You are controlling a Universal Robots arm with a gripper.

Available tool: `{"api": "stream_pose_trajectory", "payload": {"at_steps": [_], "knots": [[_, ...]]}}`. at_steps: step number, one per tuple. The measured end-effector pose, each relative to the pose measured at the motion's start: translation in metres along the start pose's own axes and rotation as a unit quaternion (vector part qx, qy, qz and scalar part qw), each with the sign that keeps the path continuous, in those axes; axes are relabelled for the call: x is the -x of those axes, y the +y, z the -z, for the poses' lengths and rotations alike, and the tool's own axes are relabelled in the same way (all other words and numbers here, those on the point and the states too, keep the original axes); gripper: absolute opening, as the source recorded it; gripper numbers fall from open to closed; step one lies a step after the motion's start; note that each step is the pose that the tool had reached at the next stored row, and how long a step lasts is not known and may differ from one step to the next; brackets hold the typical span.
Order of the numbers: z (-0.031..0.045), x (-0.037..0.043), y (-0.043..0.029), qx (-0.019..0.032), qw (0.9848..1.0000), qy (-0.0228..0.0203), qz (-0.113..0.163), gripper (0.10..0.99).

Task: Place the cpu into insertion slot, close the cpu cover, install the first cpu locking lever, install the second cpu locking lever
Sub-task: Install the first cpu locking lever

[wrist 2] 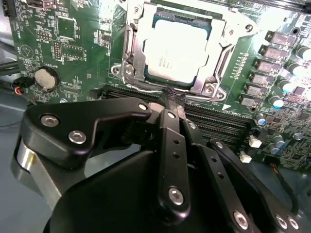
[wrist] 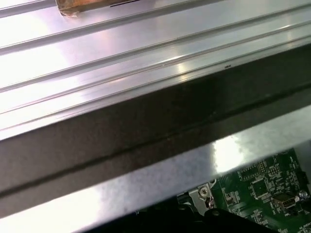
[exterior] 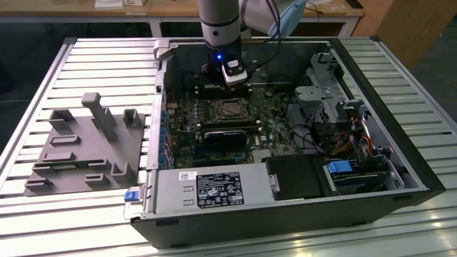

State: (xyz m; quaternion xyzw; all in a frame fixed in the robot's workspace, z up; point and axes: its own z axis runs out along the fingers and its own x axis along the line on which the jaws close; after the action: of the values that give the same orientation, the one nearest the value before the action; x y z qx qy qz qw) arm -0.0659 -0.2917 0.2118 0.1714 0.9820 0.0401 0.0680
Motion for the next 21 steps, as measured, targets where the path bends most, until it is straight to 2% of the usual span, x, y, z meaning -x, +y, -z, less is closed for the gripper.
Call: {"api": "stream_pose_trajectory", "payload": {"at_steps": [4, 7, 14, 21], "knots": [[-0.0001, 0.0, -0.0001, -0.0065, 1.0, -0.0024, 0.001, 0.102], [0.0002, 0.0005, -0.0014, -0.0132, 0.9999, -0.0046, 0.002, 0.102], [0.0005, 0.0033, -0.009, -0.0281, 0.9995, -0.01, 0.004, 0.102], [0.001, 0.0058, -0.016, -0.0502, 0.9985, -0.0178, 0.008, 0.102]]}}
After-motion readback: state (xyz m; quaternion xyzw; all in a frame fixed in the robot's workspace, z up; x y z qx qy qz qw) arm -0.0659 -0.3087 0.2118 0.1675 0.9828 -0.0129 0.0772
